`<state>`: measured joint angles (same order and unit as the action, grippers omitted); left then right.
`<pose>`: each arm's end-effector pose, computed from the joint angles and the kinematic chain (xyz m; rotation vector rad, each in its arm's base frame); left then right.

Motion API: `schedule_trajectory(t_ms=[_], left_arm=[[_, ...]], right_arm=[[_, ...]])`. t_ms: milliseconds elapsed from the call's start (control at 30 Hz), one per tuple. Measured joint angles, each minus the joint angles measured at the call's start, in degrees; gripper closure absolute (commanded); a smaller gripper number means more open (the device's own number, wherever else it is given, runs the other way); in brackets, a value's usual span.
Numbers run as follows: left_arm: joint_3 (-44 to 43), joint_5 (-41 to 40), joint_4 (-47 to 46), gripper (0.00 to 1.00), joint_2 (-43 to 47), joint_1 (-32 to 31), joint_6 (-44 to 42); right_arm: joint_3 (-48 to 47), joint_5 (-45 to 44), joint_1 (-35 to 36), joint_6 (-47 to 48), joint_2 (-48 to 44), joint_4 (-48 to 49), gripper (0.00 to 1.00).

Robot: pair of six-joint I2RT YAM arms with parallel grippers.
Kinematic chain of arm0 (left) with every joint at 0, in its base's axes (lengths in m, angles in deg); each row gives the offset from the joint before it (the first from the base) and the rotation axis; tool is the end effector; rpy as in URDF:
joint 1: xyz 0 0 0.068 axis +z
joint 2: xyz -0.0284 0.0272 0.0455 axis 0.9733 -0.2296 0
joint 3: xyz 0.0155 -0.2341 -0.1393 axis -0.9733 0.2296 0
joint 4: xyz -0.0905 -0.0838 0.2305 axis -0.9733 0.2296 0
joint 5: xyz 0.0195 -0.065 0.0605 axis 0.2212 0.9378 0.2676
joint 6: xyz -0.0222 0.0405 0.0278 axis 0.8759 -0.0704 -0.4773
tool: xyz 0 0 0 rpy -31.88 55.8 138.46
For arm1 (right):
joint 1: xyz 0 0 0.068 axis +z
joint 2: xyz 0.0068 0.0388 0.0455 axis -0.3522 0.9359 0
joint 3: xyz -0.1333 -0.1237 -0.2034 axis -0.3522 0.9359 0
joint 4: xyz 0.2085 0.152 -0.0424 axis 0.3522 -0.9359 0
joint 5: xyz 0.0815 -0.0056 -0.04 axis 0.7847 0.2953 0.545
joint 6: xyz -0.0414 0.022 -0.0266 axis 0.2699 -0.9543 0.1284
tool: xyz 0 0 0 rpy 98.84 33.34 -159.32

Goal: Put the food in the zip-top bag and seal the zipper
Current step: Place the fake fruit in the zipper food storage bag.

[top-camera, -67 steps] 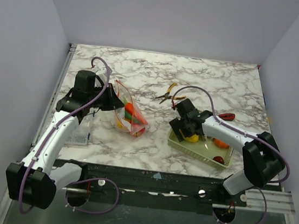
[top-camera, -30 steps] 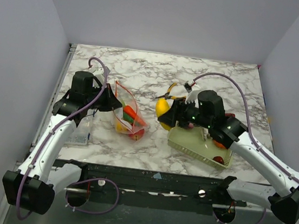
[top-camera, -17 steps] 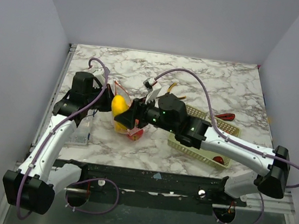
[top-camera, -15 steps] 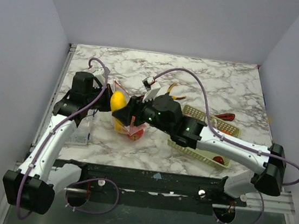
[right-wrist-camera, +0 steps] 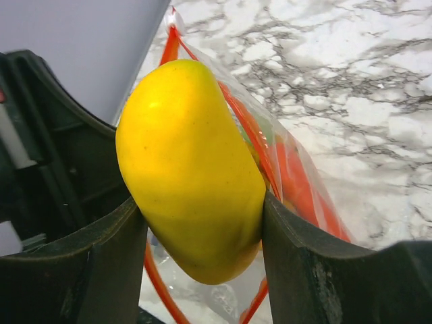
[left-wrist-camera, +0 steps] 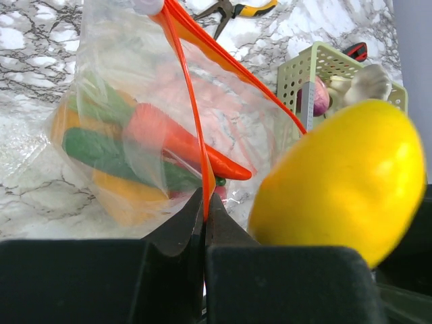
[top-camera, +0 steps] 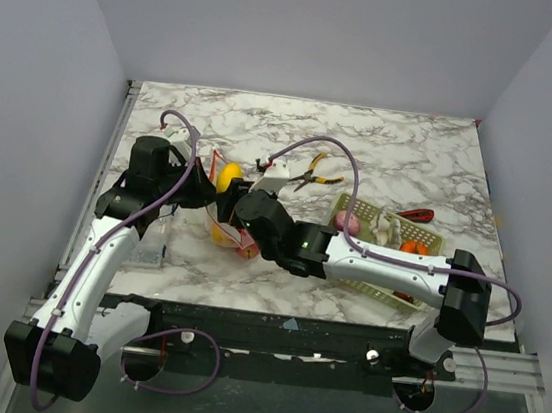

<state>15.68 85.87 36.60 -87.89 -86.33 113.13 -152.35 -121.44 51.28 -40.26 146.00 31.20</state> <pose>0.2024 -0.0498 0.3175 -0.0383 2.2271 -0.8253 0.1440 0.3666 0.3280 -0.0475 1.8843 0.6949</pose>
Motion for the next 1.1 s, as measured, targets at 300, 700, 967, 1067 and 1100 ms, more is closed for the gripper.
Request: schedule_trajectory(t_ms=[300,700,967,1067,1100], left_arm=[[0.0,0.81,-0.28,1.0,0.28,0.02,0.13],[0.09,0.98,-0.28,1.0,0.28,0.46,0.26],[0.11,1.18,-0.33,1.0,0.28,0.5,0.66],[0.11,1.2,-0.33,1.0,0.28,0.48,0.68],[0.11,1.2,-0.33,1.0,0.28,0.5,0.68]], right_arm=[[-0.63,-0.63,-0.07,5.84,0.61,-8.76,0.85],[-15.1,0.9,-0.07,12.39,8.24,-26.95,0.68],[-17.7,0.7,-0.07,12.74,9.09,-34.67,0.6],[-17.97,0.68,-0.07,12.81,9.09,-35.71,0.55],[-17.99,0.68,-0.07,12.81,9.11,-35.98,0.53]])
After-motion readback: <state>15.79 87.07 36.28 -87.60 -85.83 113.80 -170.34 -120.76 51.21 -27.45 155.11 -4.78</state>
